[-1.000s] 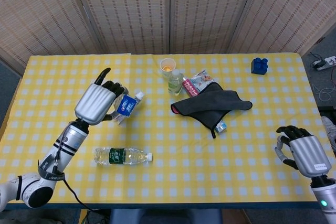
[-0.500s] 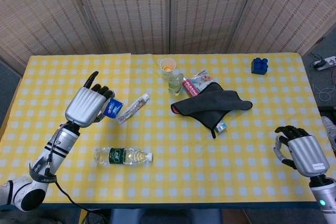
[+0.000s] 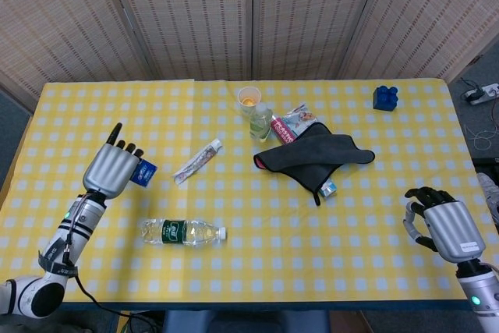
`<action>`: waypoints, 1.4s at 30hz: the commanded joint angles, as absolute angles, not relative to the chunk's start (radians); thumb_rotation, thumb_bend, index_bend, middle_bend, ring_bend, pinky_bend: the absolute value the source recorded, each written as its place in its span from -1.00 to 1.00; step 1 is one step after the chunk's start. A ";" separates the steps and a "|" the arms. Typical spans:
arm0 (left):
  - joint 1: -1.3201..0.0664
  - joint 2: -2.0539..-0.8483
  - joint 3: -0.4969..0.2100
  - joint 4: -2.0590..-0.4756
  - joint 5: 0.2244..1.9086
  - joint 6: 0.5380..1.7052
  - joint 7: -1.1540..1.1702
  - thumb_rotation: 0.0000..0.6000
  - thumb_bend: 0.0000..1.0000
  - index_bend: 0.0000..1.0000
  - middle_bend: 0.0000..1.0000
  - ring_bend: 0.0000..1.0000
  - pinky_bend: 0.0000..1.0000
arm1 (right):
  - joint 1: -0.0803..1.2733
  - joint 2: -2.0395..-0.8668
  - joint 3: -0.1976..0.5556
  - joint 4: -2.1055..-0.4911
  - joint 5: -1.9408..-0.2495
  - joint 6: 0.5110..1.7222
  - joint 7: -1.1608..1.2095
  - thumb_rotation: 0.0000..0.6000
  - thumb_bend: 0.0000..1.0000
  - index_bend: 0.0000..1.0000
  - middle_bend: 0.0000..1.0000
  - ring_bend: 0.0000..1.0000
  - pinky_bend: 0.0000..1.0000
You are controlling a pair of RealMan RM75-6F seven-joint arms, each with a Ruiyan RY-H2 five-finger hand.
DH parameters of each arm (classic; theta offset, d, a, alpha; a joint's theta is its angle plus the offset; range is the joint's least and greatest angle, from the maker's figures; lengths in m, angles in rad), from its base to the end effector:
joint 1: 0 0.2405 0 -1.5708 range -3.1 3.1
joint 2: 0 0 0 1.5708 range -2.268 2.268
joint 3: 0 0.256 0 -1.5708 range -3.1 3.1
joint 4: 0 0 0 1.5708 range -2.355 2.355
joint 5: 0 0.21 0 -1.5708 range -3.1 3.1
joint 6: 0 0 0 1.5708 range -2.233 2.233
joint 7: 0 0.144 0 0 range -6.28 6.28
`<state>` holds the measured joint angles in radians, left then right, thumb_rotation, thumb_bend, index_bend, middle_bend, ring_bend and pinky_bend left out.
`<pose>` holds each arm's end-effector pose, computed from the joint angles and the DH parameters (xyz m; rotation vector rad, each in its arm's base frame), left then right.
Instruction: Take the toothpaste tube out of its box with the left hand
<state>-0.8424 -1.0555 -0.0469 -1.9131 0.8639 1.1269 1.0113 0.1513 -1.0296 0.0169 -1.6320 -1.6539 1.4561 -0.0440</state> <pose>-0.1495 0.3360 0.1177 -1.8607 -0.3143 -0.3888 -0.2866 -0.1917 0.1681 1.6187 -0.7450 0.9024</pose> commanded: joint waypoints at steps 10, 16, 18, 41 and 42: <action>-0.875 -1.156 0.007 -1.936 0.693 1.140 1.125 1.00 -0.46 -0.10 -0.26 -0.29 -0.97 | 0.148 -1.025 0.016 -1.639 -1.651 1.460 -0.051 1.00 0.25 -0.28 -0.30 -0.45 -0.26; -0.876 -1.189 0.008 -1.936 0.681 1.164 1.111 1.00 -0.46 -0.86 -0.33 -0.31 -0.97 | 0.145 -1.025 0.015 -1.637 -1.648 1.462 -0.049 1.00 0.25 -0.28 -0.30 -0.45 -0.26; -0.875 -1.192 0.009 -1.943 0.681 1.177 1.109 1.00 -0.46 -0.97 -0.37 -0.32 -0.97 | 0.145 -1.025 0.016 -1.635 -1.647 1.462 -0.048 1.00 0.25 -0.28 -0.30 -0.45 -0.26; -0.558 -1.116 0.060 -1.886 1.053 1.483 0.642 1.00 -0.46 -0.96 -0.45 -0.32 -0.97 | 0.139 -1.012 0.024 -1.605 -1.627 1.470 -0.010 1.00 0.25 -0.28 -0.30 -0.45 -0.26; -0.531 -1.118 0.068 -1.871 1.089 1.510 0.611 1.00 -0.46 -0.95 -0.45 -0.32 -0.97 | 0.140 -1.012 0.025 -1.605 -1.626 1.469 -0.008 1.00 0.25 -0.28 -0.30 -0.45 -0.26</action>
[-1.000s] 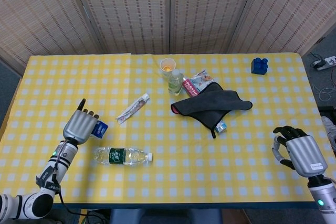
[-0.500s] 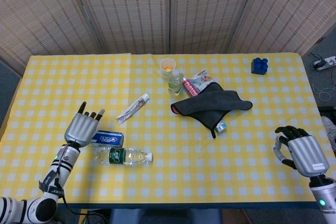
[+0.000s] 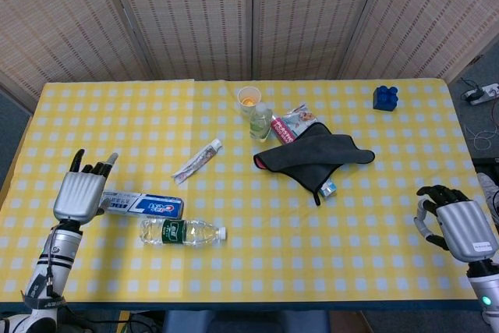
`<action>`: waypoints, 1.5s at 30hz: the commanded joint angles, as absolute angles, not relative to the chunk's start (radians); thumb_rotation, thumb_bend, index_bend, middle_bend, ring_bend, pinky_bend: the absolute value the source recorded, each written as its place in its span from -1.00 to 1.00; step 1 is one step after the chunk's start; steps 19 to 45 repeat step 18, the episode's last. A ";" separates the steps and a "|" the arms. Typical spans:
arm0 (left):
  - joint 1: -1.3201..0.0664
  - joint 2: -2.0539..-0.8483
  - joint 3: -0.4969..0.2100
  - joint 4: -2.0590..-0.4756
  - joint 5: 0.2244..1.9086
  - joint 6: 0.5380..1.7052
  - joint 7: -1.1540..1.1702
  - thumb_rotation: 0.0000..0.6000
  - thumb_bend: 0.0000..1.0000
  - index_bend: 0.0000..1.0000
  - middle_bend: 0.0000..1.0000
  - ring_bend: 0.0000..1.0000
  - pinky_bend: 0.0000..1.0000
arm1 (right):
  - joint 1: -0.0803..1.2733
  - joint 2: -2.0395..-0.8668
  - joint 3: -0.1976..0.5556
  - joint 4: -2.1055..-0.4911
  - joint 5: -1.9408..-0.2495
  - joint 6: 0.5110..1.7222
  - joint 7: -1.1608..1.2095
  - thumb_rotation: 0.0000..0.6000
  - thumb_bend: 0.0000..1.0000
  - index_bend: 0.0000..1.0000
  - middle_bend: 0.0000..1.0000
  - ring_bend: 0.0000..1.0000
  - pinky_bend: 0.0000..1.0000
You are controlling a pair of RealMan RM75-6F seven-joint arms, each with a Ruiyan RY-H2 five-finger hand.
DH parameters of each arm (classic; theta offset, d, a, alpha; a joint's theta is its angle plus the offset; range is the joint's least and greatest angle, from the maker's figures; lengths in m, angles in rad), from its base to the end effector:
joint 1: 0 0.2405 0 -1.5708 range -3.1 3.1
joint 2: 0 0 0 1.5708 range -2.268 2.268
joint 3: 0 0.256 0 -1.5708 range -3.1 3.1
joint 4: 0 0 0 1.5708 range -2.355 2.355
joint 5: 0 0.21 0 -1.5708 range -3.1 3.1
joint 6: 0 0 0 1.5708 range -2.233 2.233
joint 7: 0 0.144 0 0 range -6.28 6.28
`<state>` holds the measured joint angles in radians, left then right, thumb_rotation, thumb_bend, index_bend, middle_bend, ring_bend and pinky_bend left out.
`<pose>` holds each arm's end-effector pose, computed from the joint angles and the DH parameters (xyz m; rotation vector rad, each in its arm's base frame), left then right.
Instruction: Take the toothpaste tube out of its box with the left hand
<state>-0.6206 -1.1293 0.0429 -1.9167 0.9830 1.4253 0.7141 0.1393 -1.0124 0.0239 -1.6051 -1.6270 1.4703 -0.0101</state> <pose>-0.2091 0.2822 0.1232 -1.6063 -0.6341 -0.5637 -0.2969 -0.1914 0.1807 1.5775 -0.7460 0.8854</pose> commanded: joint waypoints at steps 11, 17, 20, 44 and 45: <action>-0.327 -1.119 0.118 -1.748 1.283 1.676 0.459 1.00 -0.46 -0.75 -0.45 -0.32 -0.97 | 0.150 -1.007 0.019 -1.614 -1.633 1.450 0.009 1.00 0.25 -0.26 -0.30 -0.45 -0.26; -0.249 -1.114 0.127 -1.749 1.311 1.700 0.424 1.00 -0.46 -0.74 -0.45 -0.32 -0.97 | 0.152 -1.013 0.016 -1.611 -1.632 1.441 0.005 1.00 0.25 -0.25 -0.30 -0.45 -0.26; -0.239 -1.115 0.125 -1.749 1.313 1.699 0.426 1.00 -0.46 -0.74 -0.45 -0.32 -0.97 | 0.153 -1.013 0.016 -1.612 -1.632 1.440 0.003 1.00 0.25 -0.25 -0.30 -0.45 -0.26; -0.239 -1.115 0.125 -1.749 1.313 1.699 0.426 1.00 -0.46 -0.74 -0.45 -0.32 -0.97 | 0.153 -1.013 0.016 -1.612 -1.632 1.440 0.003 1.00 0.25 -0.25 -0.30 -0.45 -0.26; -0.239 -1.115 0.125 -1.749 1.313 1.699 0.426 1.00 -0.46 -0.74 -0.45 -0.32 -0.97 | 0.153 -1.013 0.016 -1.612 -1.632 1.440 0.003 1.00 0.25 -0.25 -0.30 -0.45 -0.26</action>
